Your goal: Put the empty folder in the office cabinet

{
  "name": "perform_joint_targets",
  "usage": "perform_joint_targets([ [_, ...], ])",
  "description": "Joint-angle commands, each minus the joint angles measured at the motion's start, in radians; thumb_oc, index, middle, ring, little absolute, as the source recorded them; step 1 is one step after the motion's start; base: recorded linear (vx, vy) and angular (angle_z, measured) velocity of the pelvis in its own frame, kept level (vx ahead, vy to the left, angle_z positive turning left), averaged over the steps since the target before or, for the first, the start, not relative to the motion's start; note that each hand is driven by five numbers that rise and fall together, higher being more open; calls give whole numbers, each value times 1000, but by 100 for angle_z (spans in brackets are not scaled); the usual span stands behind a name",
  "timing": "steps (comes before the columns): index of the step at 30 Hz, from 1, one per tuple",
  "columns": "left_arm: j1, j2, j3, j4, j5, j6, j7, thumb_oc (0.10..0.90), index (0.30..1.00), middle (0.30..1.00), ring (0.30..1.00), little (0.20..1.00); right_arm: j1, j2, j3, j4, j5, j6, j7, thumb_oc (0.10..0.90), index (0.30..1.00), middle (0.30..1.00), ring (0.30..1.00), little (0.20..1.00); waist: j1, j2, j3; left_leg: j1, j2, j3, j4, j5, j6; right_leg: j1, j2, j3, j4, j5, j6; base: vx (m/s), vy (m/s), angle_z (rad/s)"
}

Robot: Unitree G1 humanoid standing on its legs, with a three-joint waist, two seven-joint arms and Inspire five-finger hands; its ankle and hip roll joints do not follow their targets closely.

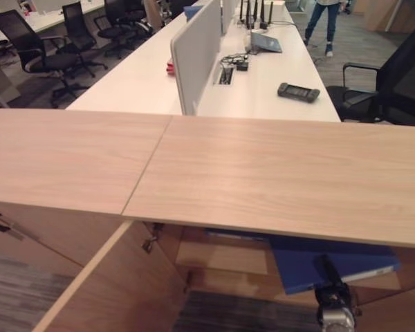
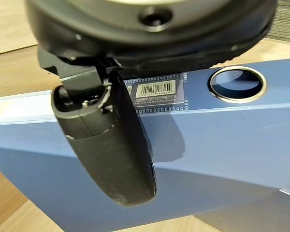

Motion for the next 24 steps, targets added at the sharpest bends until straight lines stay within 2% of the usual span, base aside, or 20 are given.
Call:
perform_joint_targets([
  [1, -11, 57, -26, 56, -19, 17, 33, 800, 900, 900, 900, 900, -69, 7, -62, -197, -15, -86, 40, 400, 300, 300, 300, 300, 0, 0, 46, 78, 44, -31, -61, -36, 2, -35, -71, 38, 97, -31, 49, 59, -180, 5],
  [2, -13, 57, -30, 56, -29, 15, 39, 800, 900, 900, 900, 900, -75, 6, -60, -201, -14, -89, 41, 400, 300, 300, 300, 300, -3, 5, 53, 86, 51, -37, -61, -30, 2, -43, -80, 43, 134, -40, 46, 72, -191, 13],
  [3, -14, 56, -35, 57, -38, 13, 41, 800, 900, 900, 900, 900, -79, 8, -54, -224, -16, -93, 42, 400, 300, 300, 300, 300, -6, 7, 64, 102, 63, -46, -61, -24, 0, -49, -100, 49, 208, -90, 32, 106, -301, 16],
  [5, -16, 54, -36, 57, -46, 12, 45, 800, 900, 900, 900, 900, -81, 8, -47, -236, -19, -94, 41, 400, 300, 300, 300, 300, -8, 4, 70, 110, 75, -49, -61, -11, -9, -51, -107, 50, 250, -123, 21, 74, -237, 16],
  [6, -19, 53, -35, 52, -60, 10, 46, 800, 900, 900, 900, 900, -80, 6, -37, -251, -22, -96, 43, 400, 300, 300, 300, 300, -6, 1, 72, 110, 94, -51, -61, 13, -18, -50, -105, 48, 274, -153, 8, 39, -217, 12],
  [7, -20, 54, -34, 46, -75, 8, 44, 800, 900, 900, 900, 900, -79, 3, -31, -263, -20, -100, 43, 400, 300, 300, 300, 300, -5, 1, 76, 100, 116, -55, -61, 58, -31, -47, -100, 43, 291, -181, -7, 4, -413, 17],
  [8, -42, 57, -43, 31, -100, 8, 60, 800, 900, 900, 900, 900, -70, -7, -14, -286, -17, -107, 51, 400, 300, 300, 300, 300, -12, 4, 89, 26, 179, -43, -39, 257, -62, -29, -93, 2, 309, -229, -33, -26, -305, 19],
  [9, -42, 57, -43, 31, -100, 8, 60, 800, 900, 900, 900, 900, -70, -7, -14, -286, -17, -107, 51, 400, 300, 300, 300, 300, -12, 4, 89, 26, 179, -43, -39, 257, -62, -29, -93, 2, 309, -229, -33, -50, -292, 44],
  [10, -47, 58, -48, 22, -100, 11, 62, 800, 900, 900, 900, 900, -67, -12, -5, -299, -19, -104, 54, 400, 300, 300, 300, 300, -30, 5, 86, -9, 198, 1, -39, 330, -53, -16, -90, -32, 310, -242, -48, -9, -193, 50],
  [11, -46, 58, -52, 8, -102, 10, 53, 800, 900, 900, 900, 900, -63, -17, 10, -307, -17, -96, 62, 400, 300, 300, 300, 300, -31, 8, 80, -19, 188, 30, -37, 306, -26, -12, -76, -36, 300, -253, -63, 7, -271, 52],
  [14, -39, 45, -60, -5, -103, 10, 41, 800, 900, 900, 900, 900, -59, -46, 58, -334, -47, -72, 69, 400, 300, 300, 300, 300, -23, 26, 64, -50, 103, 18, 31, 207, 19, -6, -36, -29, 247, -226, -79, 53, -232, 17],
  [15, -33, 37, -63, 1, -101, 8, 31, 800, 900, 900, 900, 900, -55, -56, 72, -330, -61, -56, 74, 400, 300, 300, 300, 300, -9, 20, 61, -75, 26, -23, 66, 129, 46, 7, -13, -28, 195, -206, -87, 57, -176, -20],
  [16, -33, 38, -63, 1, -101, 8, 31, 800, 900, 900, 900, 900, -54, -55, 72, -330, -61, -56, 74, 400, 300, 300, 300, 300, -9, 20, 60, -78, 25, -23, 74, 124, 48, 9, -13, -28, 192, -204, -86, 64, -215, -14],
  [17, -28, 29, -63, 6, -104, 4, 25, 800, 900, 900, 900, 900, -55, -51, 86, -320, -63, -48, 78, 400, 300, 300, 300, 300, 6, 10, 59, -91, -33, -62, 72, 64, 64, 17, 9, -21, 152, -198, -93, 67, -246, -13],
  [18, -17, 23, -62, 17, -117, -6, 27, 800, 900, 900, 900, 900, -65, -38, 115, -306, -58, -47, 84, 400, 300, 300, 300, 300, 34, -7, 64, -143, -130, -147, 103, 15, 72, 38, 72, 12, 75, -178, -96, 67, -253, -15],
  [19, -18, 24, -62, 18, -117, -7, 27, 800, 900, 900, 900, 900, -67, -37, 115, -304, -57, -48, 85, 400, 300, 300, 300, 300, 36, -8, 62, -148, -129, -146, 112, 10, 72, 38, 75, 13, 69, -176, -96, 0, -299, -32],
  [20, -22, 27, -61, 26, -125, -9, 29, 800, 900, 900, 900, 900, -80, -24, 127, -279, -37, -61, 90, 400, 300, 300, 300, 300, 53, -21, 82, -216, -172, -178, 139, 26, 63, 46, 122, 41, 35, -165, -95, -56, -209, -93],
  [21, -19, 36, -53, 36, -121, -5, 28, 800, 900, 900, 900, 900, -84, -12, 127, -264, -25, -65, 88, 400, 300, 300, 300, 300, 56, -30, 85, -238, -141, -123, 143, 50, 63, 55, 155, 41, 13, -168, -103, -34, -225, -137],
  [24, 4, 40, -41, 45, -115, 1, 25, 800, 900, 900, 900, 900, -72, -1, 139, -261, -17, -68, 85, 400, 300, 300, 300, 300, 70, -24, 66, -205, -124, -120, 106, 69, 70, 63, 188, 45, -5, -183, -121, 26, -44, -97],
])
